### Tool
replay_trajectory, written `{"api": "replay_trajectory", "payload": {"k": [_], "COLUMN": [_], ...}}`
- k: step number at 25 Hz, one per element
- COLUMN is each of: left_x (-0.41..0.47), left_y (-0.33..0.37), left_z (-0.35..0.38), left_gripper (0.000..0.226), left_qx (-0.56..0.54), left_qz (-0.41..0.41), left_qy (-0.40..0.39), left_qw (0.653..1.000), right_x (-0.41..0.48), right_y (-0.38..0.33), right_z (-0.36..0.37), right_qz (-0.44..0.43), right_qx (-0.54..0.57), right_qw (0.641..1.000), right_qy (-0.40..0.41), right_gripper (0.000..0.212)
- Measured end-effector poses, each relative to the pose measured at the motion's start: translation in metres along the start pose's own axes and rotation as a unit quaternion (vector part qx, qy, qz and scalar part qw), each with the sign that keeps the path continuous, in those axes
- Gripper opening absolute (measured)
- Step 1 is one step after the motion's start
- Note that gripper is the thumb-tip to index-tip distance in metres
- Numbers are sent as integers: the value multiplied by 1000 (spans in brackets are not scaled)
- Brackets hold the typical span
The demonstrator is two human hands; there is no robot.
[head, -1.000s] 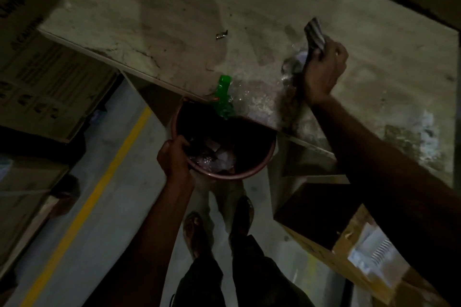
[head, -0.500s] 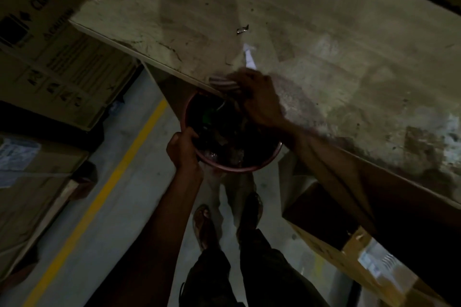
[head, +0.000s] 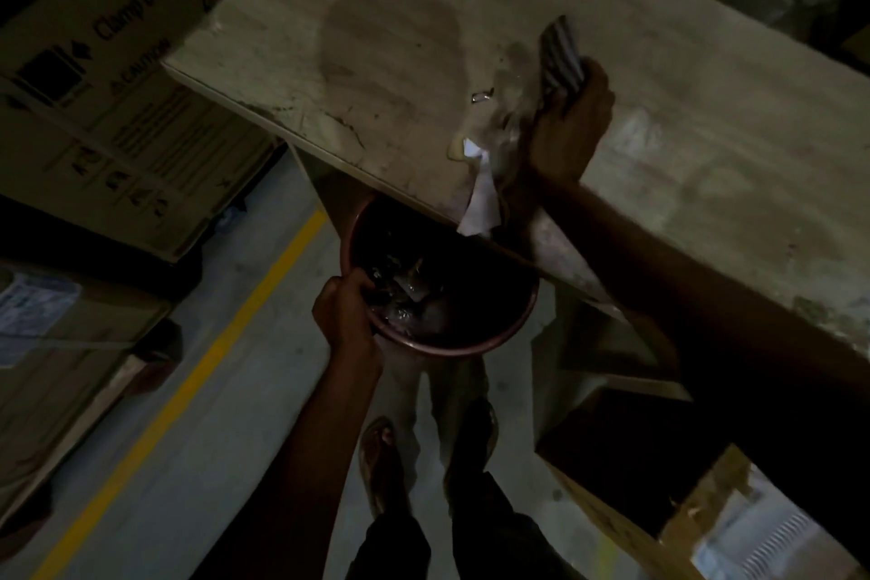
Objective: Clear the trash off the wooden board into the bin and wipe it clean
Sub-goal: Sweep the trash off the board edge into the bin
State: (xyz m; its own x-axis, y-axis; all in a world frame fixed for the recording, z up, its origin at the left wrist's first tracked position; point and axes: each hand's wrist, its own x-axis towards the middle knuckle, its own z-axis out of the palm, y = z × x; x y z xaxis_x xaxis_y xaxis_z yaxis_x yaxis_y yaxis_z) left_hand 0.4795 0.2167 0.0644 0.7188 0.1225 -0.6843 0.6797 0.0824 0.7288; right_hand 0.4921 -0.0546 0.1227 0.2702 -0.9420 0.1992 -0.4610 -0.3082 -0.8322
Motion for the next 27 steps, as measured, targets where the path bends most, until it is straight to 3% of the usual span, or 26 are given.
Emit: {"api": "replay_trajectory", "payload": {"k": [2,4,6,9,15,18,21,23,25,27], "left_x": [3,5,5,3,-16,-24,-36,-42,-49,-57], "left_y": [-2,-3,-5,-7,-6,-14,-20,-24,-29,-31], "left_z": [1,1,1,-1,-7,-11,-16,-18,-18,-16], "left_gripper": [25,28,29,31,36,39,33,21,16,23], "left_qx": [-12,-18,-22,-30,-35,-11,19,33,37,37], "left_qz": [5,8,6,1,-5,-9,-17,-17,-22,-30], "left_qy": [-2,-2,0,1,1,-13,-29,-34,-43,-53], "left_qw": [1000,1000,1000,1000,999,1000,999,999,998,997], "right_x": [38,61,76,65,-72,-131,-134,-111,-105,-120], "right_y": [12,23,24,20,33,33,33,39,53,64], "right_z": [29,49,62,61,-3,-31,-53,-76,-94,-107], "right_qz": [45,-87,-244,-326,-284,-285,-232,-195,-178,-221], "right_qx": [-118,-231,-244,-199,-79,-51,0,-51,-146,-182], "right_qw": [990,957,908,878,892,890,945,965,946,906], "right_qy": [-59,-153,-239,-289,-342,-352,-228,-166,-228,-313], "right_gripper": [59,65,63,61,53,59,43,46,49,54]}}
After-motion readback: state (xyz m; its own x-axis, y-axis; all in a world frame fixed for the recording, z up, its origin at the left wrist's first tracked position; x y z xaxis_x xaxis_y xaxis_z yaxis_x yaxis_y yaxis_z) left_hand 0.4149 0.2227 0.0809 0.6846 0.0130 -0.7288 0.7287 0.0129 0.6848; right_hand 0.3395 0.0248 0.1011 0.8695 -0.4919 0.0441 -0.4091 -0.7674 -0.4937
